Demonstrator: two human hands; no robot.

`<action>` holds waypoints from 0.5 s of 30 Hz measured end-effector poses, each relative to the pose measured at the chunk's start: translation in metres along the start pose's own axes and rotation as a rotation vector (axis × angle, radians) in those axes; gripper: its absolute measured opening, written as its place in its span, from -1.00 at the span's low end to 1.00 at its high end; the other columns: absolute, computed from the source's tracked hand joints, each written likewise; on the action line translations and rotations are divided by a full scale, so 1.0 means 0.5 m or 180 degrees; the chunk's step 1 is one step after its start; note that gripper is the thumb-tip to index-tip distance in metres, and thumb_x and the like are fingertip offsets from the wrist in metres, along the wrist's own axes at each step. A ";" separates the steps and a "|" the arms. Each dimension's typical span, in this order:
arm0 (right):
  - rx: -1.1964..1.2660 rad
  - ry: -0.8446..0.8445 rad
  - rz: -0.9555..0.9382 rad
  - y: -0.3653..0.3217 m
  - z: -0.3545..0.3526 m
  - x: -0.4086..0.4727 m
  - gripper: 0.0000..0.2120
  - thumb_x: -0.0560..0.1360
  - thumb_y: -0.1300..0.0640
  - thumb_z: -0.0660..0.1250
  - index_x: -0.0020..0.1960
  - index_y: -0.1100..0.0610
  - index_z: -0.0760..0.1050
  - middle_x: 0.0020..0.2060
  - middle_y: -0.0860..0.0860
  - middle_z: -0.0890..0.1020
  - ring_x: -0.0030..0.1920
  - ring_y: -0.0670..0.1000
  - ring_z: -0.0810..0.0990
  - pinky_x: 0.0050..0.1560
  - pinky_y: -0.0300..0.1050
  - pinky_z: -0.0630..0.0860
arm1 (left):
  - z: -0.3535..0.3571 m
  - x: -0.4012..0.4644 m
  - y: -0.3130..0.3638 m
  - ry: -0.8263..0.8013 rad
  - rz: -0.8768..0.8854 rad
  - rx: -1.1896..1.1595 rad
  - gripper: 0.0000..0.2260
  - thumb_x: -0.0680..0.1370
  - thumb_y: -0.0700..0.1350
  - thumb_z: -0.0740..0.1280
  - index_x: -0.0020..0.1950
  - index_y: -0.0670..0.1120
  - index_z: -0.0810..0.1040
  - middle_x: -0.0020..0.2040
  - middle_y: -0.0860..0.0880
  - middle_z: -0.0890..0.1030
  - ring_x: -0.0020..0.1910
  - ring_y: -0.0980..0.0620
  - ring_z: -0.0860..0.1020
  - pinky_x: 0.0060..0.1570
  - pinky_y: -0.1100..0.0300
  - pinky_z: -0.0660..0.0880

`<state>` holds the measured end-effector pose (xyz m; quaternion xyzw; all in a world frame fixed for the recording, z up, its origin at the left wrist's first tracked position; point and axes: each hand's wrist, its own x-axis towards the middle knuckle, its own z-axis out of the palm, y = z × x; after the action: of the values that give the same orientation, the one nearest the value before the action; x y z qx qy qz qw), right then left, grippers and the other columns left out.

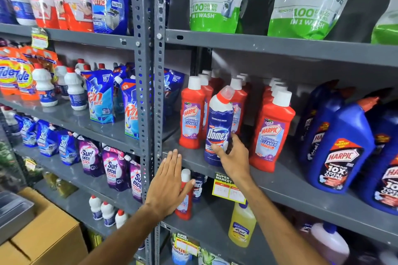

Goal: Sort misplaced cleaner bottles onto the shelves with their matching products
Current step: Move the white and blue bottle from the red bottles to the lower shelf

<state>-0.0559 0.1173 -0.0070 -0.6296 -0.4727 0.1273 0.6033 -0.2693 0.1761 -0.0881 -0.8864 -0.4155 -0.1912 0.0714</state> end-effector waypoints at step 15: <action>0.0154 -0.0531 0.0031 0.013 0.087 -0.207 -0.53 0.39 -0.07 0.56 0.25 -0.02 0.56 0.07 -0.14 0.76 0.04 -0.19 0.72 0.03 -0.28 0.62 | 0.108 -0.172 -0.041 -0.0519 -0.0163 -0.0182 -0.17 0.67 0.39 -0.09 0.69 -0.21 -0.11 0.69 -0.18 -0.13 0.69 -0.11 -0.12 0.65 0.04 -0.24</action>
<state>-0.1388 0.0687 -0.0658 -0.6043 -0.5150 0.1936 0.5762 -0.3201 0.1436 -0.1726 -0.8898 -0.4369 -0.1319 0.0071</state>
